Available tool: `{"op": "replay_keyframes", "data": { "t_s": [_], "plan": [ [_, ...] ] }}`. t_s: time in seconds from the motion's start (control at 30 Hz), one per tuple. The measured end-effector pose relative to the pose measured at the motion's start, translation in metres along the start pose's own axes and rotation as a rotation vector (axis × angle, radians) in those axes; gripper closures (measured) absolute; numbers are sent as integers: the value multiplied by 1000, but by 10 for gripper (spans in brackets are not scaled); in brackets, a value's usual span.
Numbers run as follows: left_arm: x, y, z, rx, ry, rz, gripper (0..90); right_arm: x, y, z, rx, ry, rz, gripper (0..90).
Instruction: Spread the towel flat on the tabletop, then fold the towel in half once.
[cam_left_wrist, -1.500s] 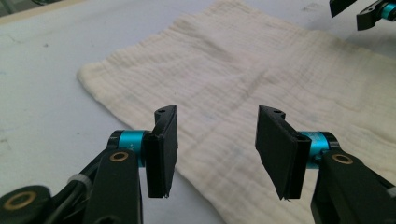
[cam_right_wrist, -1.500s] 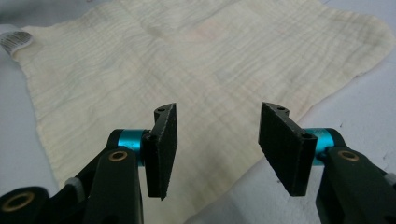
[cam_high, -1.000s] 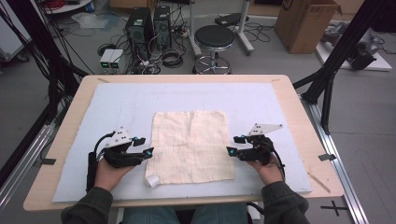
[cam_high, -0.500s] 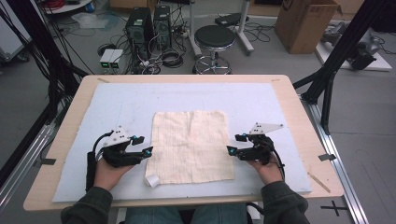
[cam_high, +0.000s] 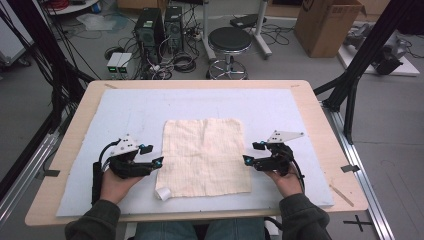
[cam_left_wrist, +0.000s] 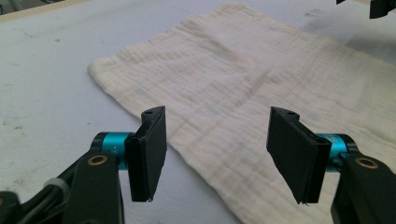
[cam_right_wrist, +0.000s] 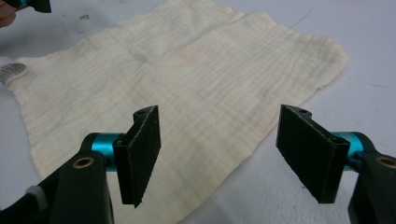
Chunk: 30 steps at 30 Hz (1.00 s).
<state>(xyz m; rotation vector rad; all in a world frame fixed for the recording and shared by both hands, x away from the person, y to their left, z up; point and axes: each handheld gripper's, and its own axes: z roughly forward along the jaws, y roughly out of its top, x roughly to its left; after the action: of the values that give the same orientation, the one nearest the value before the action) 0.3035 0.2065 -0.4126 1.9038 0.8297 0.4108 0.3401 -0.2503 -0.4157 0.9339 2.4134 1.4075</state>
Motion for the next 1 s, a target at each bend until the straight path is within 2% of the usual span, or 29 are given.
{"op": "replay_keyframes", "data": {
  "t_s": [0.87, 1.0],
  "plan": [
    [2, 4, 2, 10, 5, 7, 345, 1, 9, 7, 11, 7, -11, 286],
    [5, 6, 4, 9, 11, -13, 346, -4, 13, 9, 14, -3, -8, 287]
  ]
}}
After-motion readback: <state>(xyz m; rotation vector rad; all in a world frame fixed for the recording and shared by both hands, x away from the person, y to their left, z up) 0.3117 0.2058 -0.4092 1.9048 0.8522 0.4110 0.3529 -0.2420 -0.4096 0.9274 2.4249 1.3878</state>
